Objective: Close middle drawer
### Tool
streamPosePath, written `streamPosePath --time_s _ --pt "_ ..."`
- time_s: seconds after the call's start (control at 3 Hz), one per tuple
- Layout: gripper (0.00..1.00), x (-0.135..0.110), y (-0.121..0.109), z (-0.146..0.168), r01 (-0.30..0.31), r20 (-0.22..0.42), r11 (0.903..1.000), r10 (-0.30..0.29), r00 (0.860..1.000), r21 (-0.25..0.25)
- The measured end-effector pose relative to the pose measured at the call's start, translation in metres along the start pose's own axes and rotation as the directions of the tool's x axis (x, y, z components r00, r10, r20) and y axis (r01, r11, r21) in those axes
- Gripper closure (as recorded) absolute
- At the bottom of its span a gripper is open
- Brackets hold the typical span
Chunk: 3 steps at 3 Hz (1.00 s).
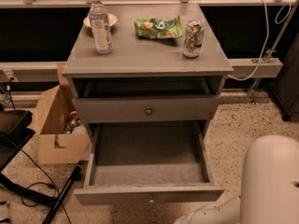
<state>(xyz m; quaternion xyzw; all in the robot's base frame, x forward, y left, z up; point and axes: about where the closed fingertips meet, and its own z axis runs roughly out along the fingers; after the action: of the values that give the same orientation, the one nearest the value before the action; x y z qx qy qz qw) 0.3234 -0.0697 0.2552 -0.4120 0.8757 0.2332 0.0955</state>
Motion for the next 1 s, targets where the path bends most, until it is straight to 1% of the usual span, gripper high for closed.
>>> streamPosePath --time_s 0.33,0.67,1.0 --pt "1.0 -0.006 -0.001 0.031 -0.01 0.024 0.9995 0.01 1.0 -0.029" --pt "1.0 -0.023 -0.01 0.048 -0.008 0.053 0.9993 0.01 0.999 -0.035" --pt "1.0 -0.046 -0.029 0.044 0.007 0.078 0.9999 -0.006 0.997 -0.015"
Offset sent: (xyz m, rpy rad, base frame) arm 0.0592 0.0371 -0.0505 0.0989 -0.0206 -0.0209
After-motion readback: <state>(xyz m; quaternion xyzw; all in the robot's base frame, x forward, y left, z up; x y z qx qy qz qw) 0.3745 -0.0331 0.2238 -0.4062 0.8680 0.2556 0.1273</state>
